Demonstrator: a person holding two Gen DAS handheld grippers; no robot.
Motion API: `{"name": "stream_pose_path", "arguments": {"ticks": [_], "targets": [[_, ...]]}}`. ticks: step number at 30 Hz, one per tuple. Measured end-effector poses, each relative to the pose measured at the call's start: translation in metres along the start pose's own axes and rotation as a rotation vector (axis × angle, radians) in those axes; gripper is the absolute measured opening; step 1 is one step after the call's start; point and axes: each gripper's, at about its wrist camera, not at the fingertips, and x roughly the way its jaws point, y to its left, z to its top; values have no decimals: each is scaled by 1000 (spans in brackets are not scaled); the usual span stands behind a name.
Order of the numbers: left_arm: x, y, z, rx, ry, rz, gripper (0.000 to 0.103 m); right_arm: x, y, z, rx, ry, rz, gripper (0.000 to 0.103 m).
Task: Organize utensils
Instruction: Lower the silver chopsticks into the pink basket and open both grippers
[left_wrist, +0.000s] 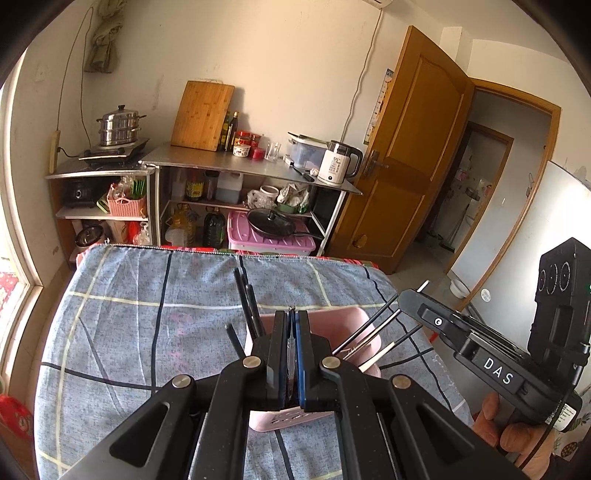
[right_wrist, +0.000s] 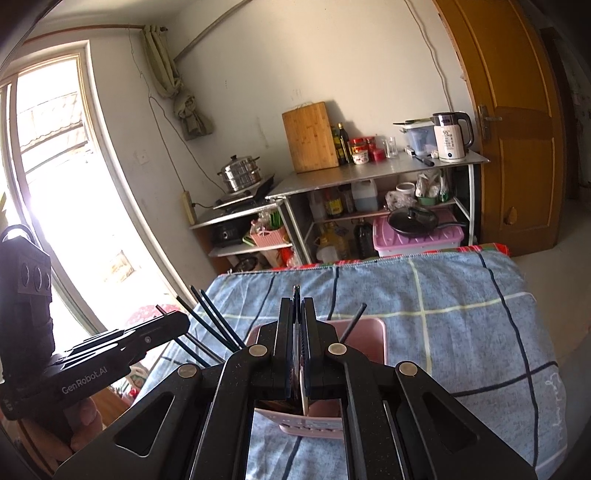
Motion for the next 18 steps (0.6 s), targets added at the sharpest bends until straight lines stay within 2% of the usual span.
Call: {"name": "stream_pose_path", "arguments": {"ticks": [9,15,18], "targets": [[23,6,-15,-8,59,3,4,17,-3,-11,-7,64,-10,4],[30,0,-24,26,80,16,4,23,-6,-15,-16,98,8,5],[31,-3,-25,46,88,28,4,22,-7,-14,-22,103,2,8]]}}
